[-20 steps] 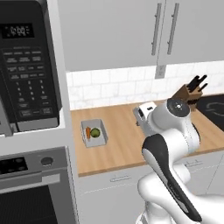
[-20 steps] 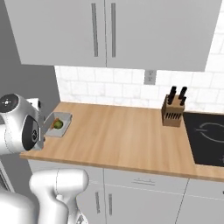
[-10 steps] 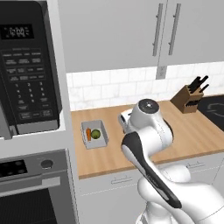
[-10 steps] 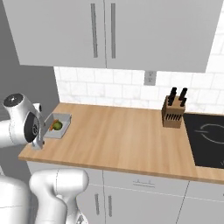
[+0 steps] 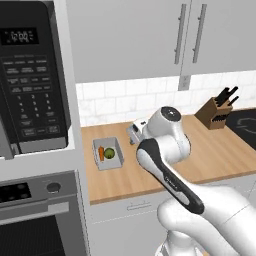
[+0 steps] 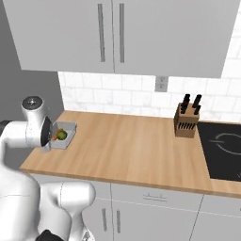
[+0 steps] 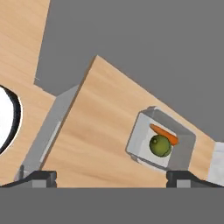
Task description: Take the meat container that has the fish and place it on the second highest rack of the freezer. Then take the vegetable container that has the carrot and lime and place it on the highest rack of the freezer.
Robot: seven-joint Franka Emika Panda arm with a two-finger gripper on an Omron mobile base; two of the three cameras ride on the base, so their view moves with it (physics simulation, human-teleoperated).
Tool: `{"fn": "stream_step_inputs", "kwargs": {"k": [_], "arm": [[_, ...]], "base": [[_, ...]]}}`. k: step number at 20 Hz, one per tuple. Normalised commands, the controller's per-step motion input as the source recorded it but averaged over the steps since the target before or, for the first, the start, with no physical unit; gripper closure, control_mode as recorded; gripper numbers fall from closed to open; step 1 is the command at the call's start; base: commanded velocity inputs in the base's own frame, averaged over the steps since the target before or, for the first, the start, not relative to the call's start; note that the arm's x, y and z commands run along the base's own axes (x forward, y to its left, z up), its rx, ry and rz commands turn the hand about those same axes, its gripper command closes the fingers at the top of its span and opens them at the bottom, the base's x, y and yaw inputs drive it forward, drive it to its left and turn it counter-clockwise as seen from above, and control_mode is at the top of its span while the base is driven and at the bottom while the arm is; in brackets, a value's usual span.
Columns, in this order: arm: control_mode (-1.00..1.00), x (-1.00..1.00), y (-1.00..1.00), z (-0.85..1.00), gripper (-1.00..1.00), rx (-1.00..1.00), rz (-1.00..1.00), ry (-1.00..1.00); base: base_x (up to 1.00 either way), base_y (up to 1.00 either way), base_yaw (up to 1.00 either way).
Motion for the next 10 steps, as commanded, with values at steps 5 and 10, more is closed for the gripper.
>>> {"fn": "stream_step_inputs", "kwargs": {"k": [5, 10], "arm": [[-1.00, 0.53, -0.12, -0.08, -1.00, 0.25, 0.16, 0.01], [-1.00, 0.08, -0.02, -0.28, -1.00, 0.17, 0.02, 0.12]], "base": [[0.00, 0.00, 0.00], [0.00, 0.00, 0.00]]}}
